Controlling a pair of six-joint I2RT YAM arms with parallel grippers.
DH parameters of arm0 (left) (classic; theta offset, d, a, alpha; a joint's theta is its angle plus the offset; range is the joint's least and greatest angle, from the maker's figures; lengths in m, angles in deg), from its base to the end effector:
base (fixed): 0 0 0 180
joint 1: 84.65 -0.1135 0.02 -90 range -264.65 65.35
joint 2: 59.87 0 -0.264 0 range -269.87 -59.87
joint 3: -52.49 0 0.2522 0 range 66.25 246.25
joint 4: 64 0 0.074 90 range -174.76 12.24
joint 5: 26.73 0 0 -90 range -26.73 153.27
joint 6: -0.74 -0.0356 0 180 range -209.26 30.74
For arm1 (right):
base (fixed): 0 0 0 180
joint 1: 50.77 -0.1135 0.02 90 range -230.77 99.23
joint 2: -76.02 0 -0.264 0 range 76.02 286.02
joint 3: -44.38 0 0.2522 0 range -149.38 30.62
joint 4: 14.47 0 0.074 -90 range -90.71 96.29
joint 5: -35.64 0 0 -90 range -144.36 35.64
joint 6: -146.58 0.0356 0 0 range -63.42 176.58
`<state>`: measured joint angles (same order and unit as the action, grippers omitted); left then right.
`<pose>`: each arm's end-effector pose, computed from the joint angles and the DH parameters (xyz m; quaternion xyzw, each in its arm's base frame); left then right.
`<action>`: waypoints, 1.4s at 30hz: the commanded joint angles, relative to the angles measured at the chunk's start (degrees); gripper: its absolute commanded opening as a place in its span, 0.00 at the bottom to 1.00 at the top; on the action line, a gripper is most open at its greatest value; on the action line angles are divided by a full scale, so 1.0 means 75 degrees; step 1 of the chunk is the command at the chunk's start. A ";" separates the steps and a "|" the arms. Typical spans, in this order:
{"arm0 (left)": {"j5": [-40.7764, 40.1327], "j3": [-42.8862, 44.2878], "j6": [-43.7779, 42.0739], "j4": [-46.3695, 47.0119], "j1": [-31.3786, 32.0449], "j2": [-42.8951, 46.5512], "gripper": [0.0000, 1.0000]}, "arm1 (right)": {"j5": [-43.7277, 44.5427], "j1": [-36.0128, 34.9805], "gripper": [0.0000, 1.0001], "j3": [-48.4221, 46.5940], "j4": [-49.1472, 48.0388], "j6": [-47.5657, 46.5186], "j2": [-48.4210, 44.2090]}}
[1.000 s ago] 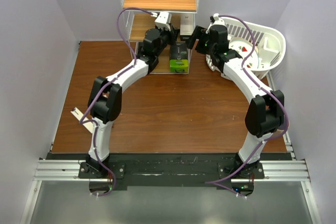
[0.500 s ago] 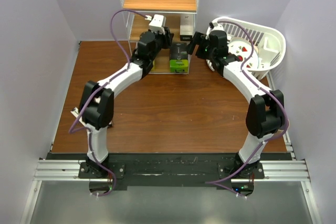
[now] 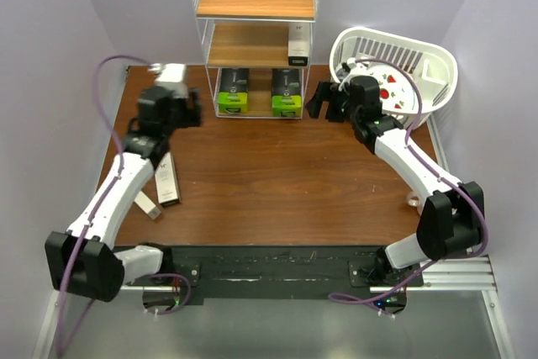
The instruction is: Place and organize the shaving razors onto the shelf
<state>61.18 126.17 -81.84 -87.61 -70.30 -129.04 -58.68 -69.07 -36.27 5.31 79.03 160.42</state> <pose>0.2726 -0.0684 0.3442 0.0387 0.8136 -0.0949 0.5723 0.3279 0.1113 0.3160 0.0096 0.8360 0.2202 0.5024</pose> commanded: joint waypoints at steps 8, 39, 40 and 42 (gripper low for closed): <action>-0.0388 -0.1321 0.0487 -0.1757 -0.2089 -0.0785 0.74 | -0.0842 -0.0044 0.95 0.0026 -0.0205 0.0100 0.0266; -0.0646 -0.1053 0.1905 -0.2144 -0.2126 -0.2485 0.47 | -0.0936 -0.0138 0.94 -0.0385 0.0134 0.0076 0.0746; -0.0717 -0.0982 0.1963 -0.2144 -0.2043 -0.2496 0.47 | -0.0959 -0.0137 0.94 -0.0432 0.0158 0.0041 0.0781; -0.0671 -0.0725 0.2057 -0.2121 -0.1775 -0.2613 0.46 | -0.0960 -0.0138 0.94 -0.0467 0.0193 -0.0006 0.0852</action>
<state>54.78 115.98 -68.46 -105.14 -86.69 -147.62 -64.63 -69.95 -36.97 6.10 79.56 165.88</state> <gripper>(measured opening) 0.467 0.940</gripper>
